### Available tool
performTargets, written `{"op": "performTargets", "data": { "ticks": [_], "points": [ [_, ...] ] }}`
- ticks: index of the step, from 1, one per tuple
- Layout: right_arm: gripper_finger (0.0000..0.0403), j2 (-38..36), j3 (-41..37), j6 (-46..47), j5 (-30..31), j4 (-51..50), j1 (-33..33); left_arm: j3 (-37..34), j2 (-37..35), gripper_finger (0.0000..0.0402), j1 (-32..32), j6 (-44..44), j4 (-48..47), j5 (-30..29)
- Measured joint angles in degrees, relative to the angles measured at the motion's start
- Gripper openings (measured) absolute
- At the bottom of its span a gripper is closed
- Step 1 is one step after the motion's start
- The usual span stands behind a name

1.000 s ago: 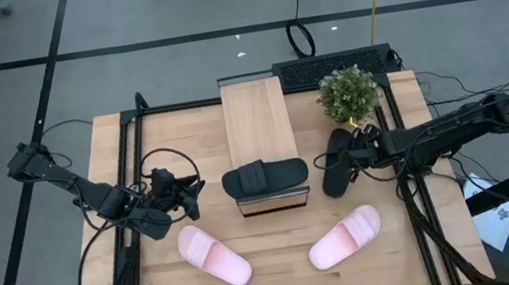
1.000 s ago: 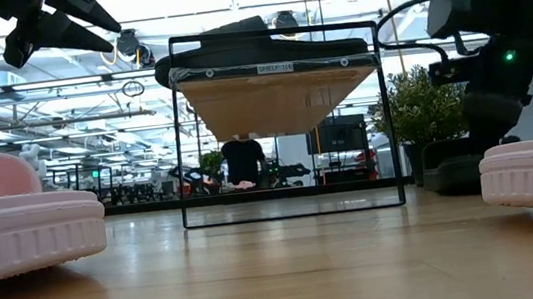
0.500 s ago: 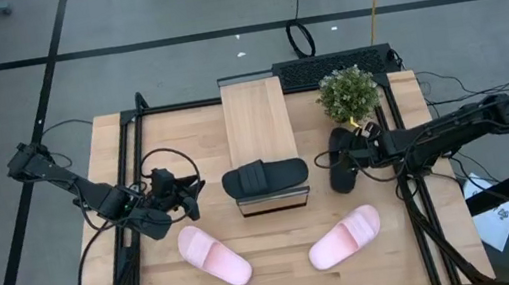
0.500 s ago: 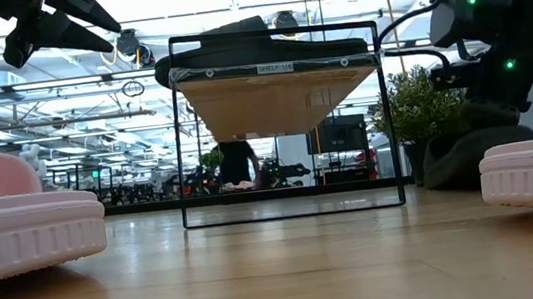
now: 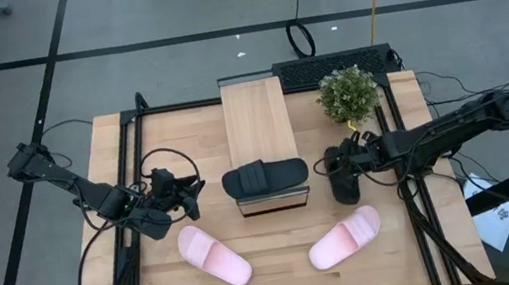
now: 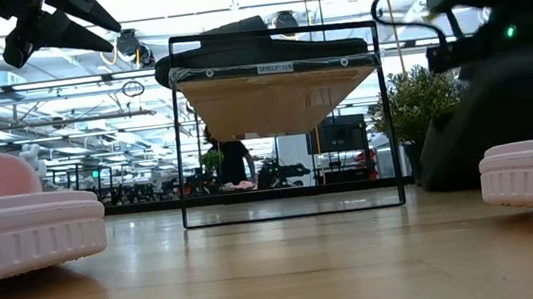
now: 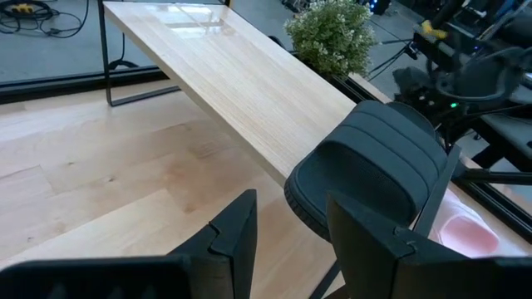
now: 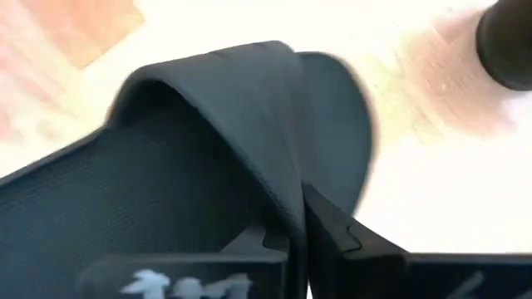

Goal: Pick and place slides into the shelf
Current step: Put the black slide on the shelf

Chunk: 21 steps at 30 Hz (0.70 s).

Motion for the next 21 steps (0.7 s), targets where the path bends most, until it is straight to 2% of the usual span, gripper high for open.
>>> {"op": "performTargets", "data": {
  "ticks": [6,11,15,21],
  "points": [
    [0.0002,0.02,9.59,1.81,-0.38,-14.69,4.59,0.0,0.01,0.014,0.0,0.08,0.02,-0.31],
    [0.0001,0.02,18.55,1.34,0.09,-20.23,8.12,0.0,0.02,0.014,0.0,-0.26,0.07,-0.37],
    [0.0001,0.02,27.45,1.52,-0.26,-27.2,11.38,0.0,0.0,0.014,0.0,-1.67,0.12,0.06],
    [0.0001,1.42,42.72,2.75,2.03,-43.43,15.28,0.0,0.01,0.014,0.01,-3.31,0.38,0.11]
  ]
}}
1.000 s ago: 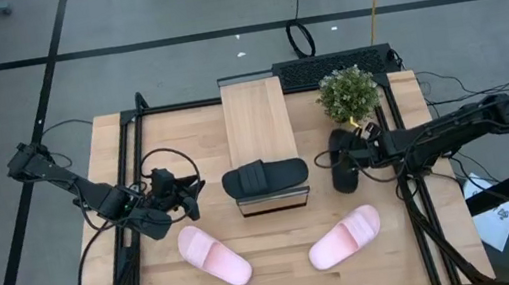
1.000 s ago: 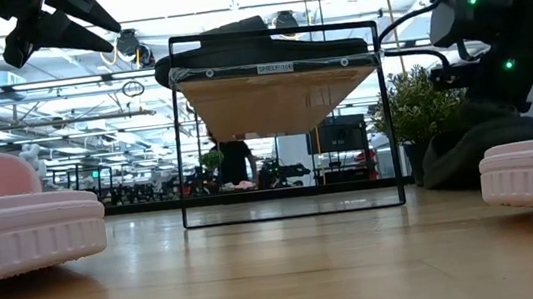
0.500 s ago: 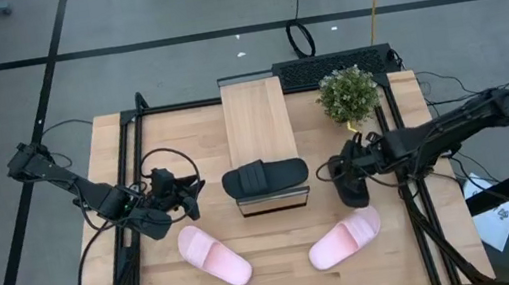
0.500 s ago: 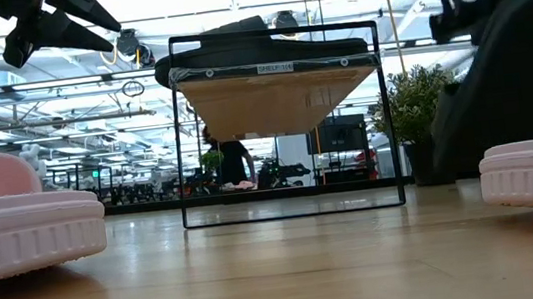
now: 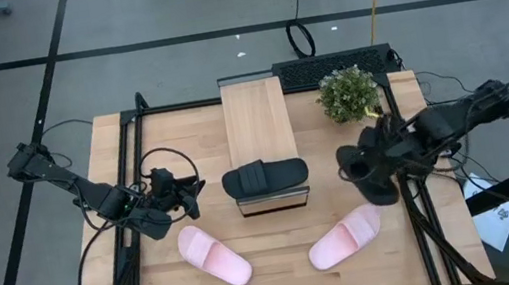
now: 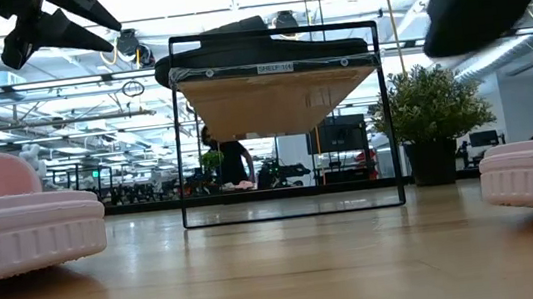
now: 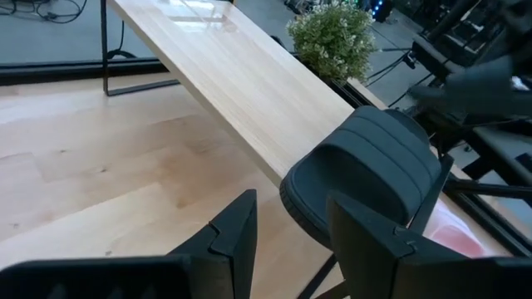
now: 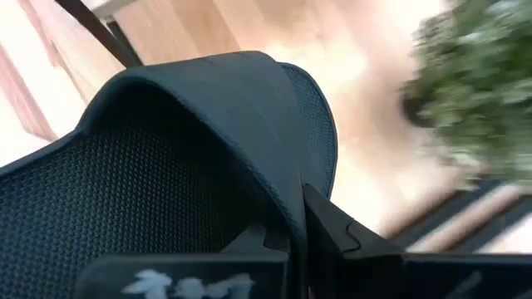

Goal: Pick and place slides into the shelf
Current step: Put the black slide on the shelf

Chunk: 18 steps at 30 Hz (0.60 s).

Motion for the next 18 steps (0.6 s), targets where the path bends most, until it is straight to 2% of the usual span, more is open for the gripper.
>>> {"op": "performTargets", "data": {
  "ticks": [3,6,10,12,15,18],
  "points": [
    [0.0001,1.65,7.36,-6.01,7.41,0.67,1.17,0.0,0.0,0.014,-0.01,-1.02,0.22,0.02],
    [0.0,3.75,13.51,-19.21,16.07,5.63,0.87,0.0,0.0,0.014,-0.01,-1.21,1.07,0.04],
    [0.0,5.94,18.52,-46.46,27.47,17.23,-0.87,0.0,0.01,0.014,0.01,0.89,6.22,0.08],
    [0.0,6.12,18.75,-63.43,30.57,26.5,-2.17,0.0,0.01,0.014,-0.01,3.43,10.5,0.09],
    [0.0,6.12,18.75,-86.23,28.61,40.78,-5.01,0.0,0.01,0.014,-0.01,9.5,19.31,0.09],
    [0.0,6.1,18.75,-99.57,18.61,51.58,-9.05,0.0,0.01,0.014,-0.1,18.03,30.33,0.11]
  ]
}}
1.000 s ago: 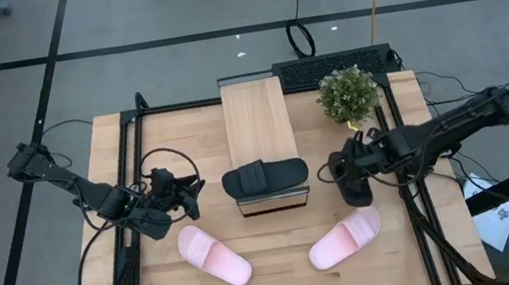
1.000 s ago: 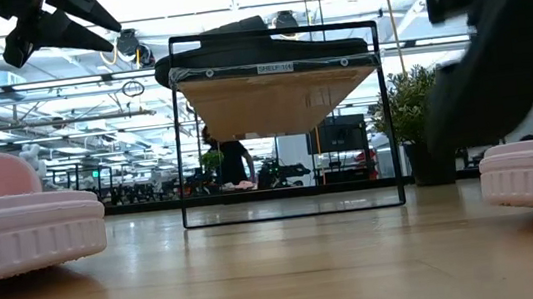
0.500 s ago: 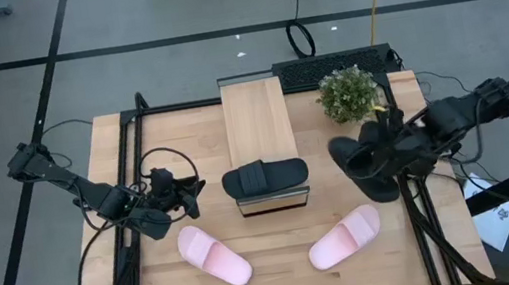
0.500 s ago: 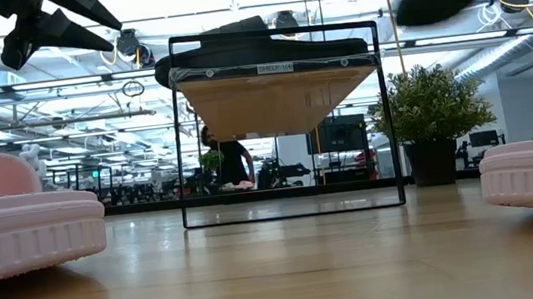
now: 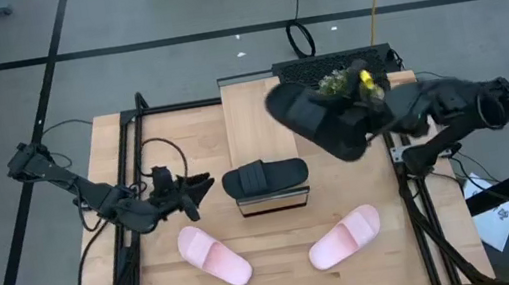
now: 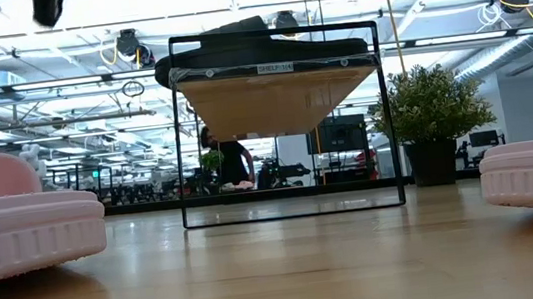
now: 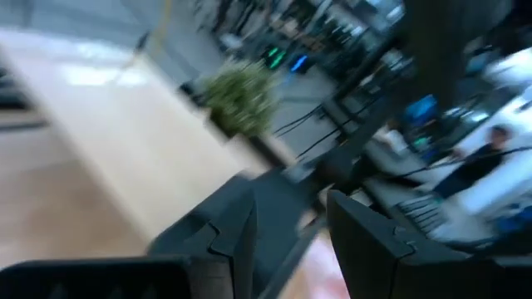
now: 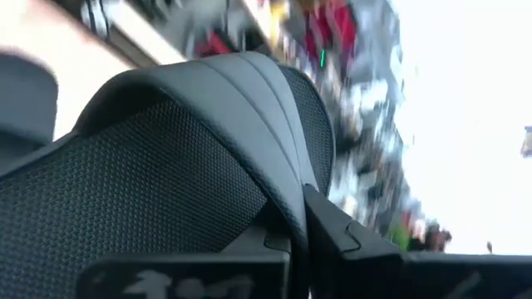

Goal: Pick and place slides into the shelf
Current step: Put the black slide on the shelf

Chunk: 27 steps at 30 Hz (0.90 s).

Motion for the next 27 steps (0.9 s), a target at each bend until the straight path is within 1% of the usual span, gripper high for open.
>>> {"op": "performTargets", "data": {
  "ticks": [3,6,10,15,18,22,27],
  "points": [
    [0.0,0.02,0.0,-5.47,-10.68,5.03,-4.67,0.0,0.0,0.014,-0.42,7.94,11.41,-0.01],
    [0.0,0.24,0.0,-7.22,-21.03,5.66,-9.41,0.0,0.0,0.014,-0.97,14.83,21.39,-0.02],
    [0.0,0.79,-0.19,-7.63,-33.21,5.44,-15.29,0.0,0.0,0.014,-1.41,19.93,28.31,-0.05],
    [0.0001,1.98,-0.42,-9.47,-47.0,6.51,-22.49,0.0,-0.02,0.014,-1.39,19.83,29.82,-0.11],
    [0.0001,3.66,-0.44,-10.81,-53.14,6.65,-26.49,0.0,-0.01,0.014,-0.89,19.83,29.8,-0.21],
    [0.0002,6.77,-0.44,-12.02,-62.84,8.97,-31.69,0.0,-0.02,0.014,0.1,19.87,29.8,-0.33],
    [0.0003,11.53,-0.48,-12.37,-72.64,14.95,-36.79,0.0,-0.02,0.014,1.39,20.59,29.67,-0.46]
  ]
}}
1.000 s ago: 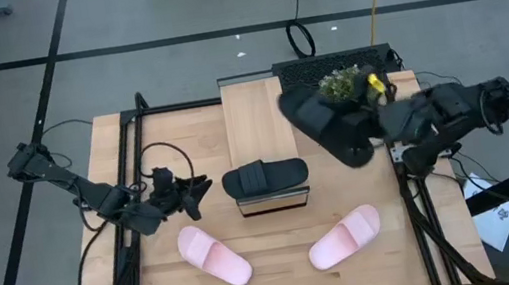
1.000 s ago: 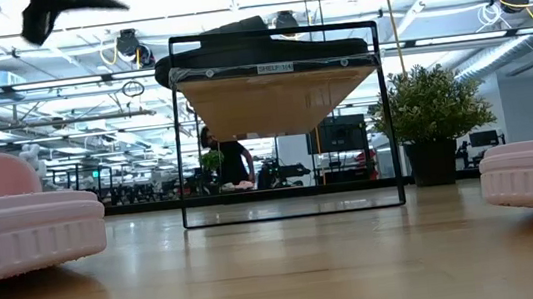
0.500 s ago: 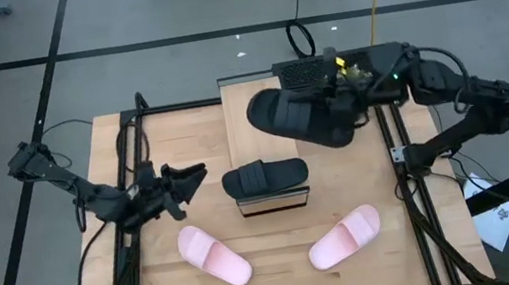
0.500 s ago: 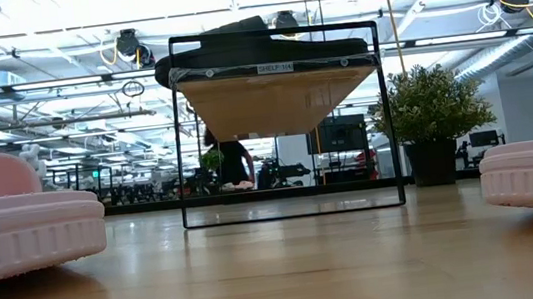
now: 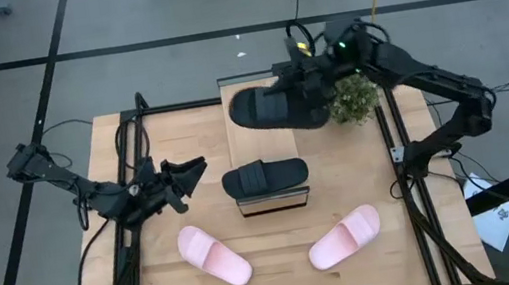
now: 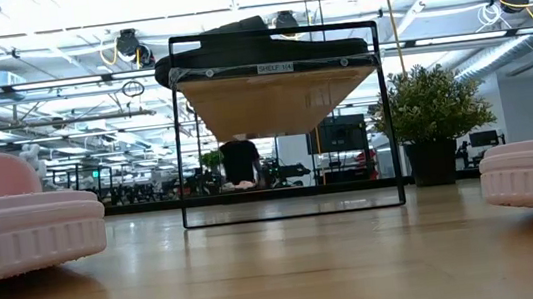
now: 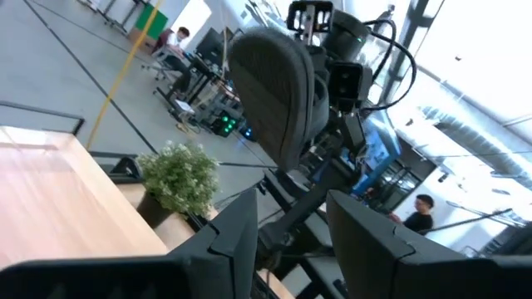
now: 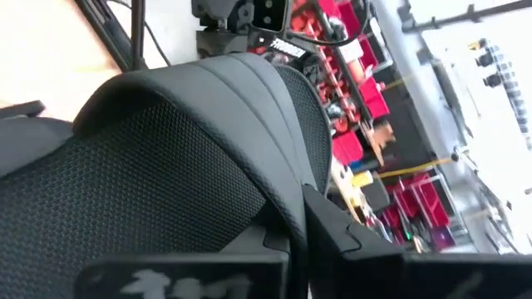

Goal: Pick and place slides into the shelf
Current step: Put the black slide on the shelf

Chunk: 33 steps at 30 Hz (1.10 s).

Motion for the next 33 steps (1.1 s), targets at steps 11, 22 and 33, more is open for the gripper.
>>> {"op": "performTargets", "data": {
  "ticks": [11,22,33],
  "points": [
    [0.0002,10.66,0.0,-3.34,-14.13,8.25,-3.47,0.0,0.0,0.014,3.8,2.71,-0.31,-0.28],
    [0.0001,16.79,0.0,-2.93,-16.82,3.08,-3.34,0.0,0.0,0.014,4.93,6.15,-0.33,-6.97],
    [0.0,21.48,0.0,-4.11,-16.71,0.13,-3.32,0.0,0.0,0.014,4.93,6.17,-0.37,-10.24]
  ]
}}
